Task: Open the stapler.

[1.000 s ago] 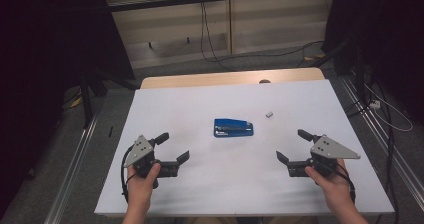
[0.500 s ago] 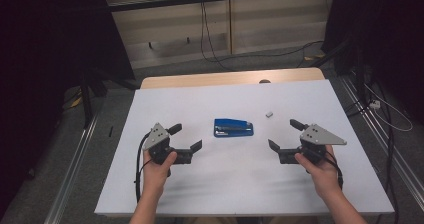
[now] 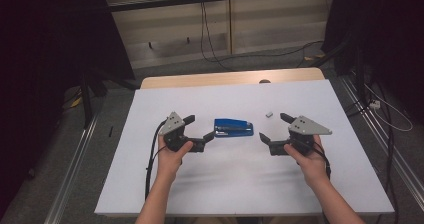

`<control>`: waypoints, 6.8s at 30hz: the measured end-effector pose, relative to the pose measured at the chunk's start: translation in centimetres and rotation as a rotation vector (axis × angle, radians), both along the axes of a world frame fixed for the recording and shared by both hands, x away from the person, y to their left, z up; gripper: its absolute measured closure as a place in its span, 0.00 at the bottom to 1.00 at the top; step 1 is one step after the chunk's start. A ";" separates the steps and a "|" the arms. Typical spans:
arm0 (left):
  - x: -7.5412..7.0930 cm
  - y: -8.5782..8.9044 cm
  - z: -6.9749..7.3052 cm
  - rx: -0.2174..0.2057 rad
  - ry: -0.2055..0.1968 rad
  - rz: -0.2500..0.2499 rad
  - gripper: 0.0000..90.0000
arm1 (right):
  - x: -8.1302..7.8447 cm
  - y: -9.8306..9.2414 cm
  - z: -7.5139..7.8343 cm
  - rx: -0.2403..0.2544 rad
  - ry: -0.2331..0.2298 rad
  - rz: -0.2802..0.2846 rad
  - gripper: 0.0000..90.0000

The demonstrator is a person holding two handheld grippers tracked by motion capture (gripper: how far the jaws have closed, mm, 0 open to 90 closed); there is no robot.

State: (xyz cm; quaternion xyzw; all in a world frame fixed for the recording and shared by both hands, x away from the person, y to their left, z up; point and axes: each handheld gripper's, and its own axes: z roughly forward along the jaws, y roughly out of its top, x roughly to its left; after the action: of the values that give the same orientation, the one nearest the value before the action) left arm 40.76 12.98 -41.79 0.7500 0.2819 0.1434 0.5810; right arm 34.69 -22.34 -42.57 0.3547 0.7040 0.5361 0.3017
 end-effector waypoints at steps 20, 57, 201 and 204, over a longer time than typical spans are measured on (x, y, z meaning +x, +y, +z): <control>3.9 -2.6 -1.5 0.123 0.099 -0.023 0.05 | 4.4 0.5 -0.1 0.000 0.022 -0.004 0.04; 6.1 -3.9 -4.1 0.216 0.176 -0.122 0.56 | 5.5 1.6 -2.0 -0.024 0.080 0.018 0.04; 6.2 -2.0 -4.0 0.273 0.209 -0.079 0.71 | 14.3 12.7 -0.7 -0.345 0.296 0.467 0.71; 6.0 -2.3 -4.1 0.274 0.202 -0.082 0.70 | 14.2 12.6 -0.6 -0.342 0.298 0.480 0.71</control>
State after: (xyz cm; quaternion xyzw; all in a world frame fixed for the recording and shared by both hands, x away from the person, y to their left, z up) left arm 46.79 10.71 -45.86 0.8437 0.2859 0.0805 0.4472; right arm 48.90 -9.76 -43.13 0.1975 0.8837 0.4082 0.1159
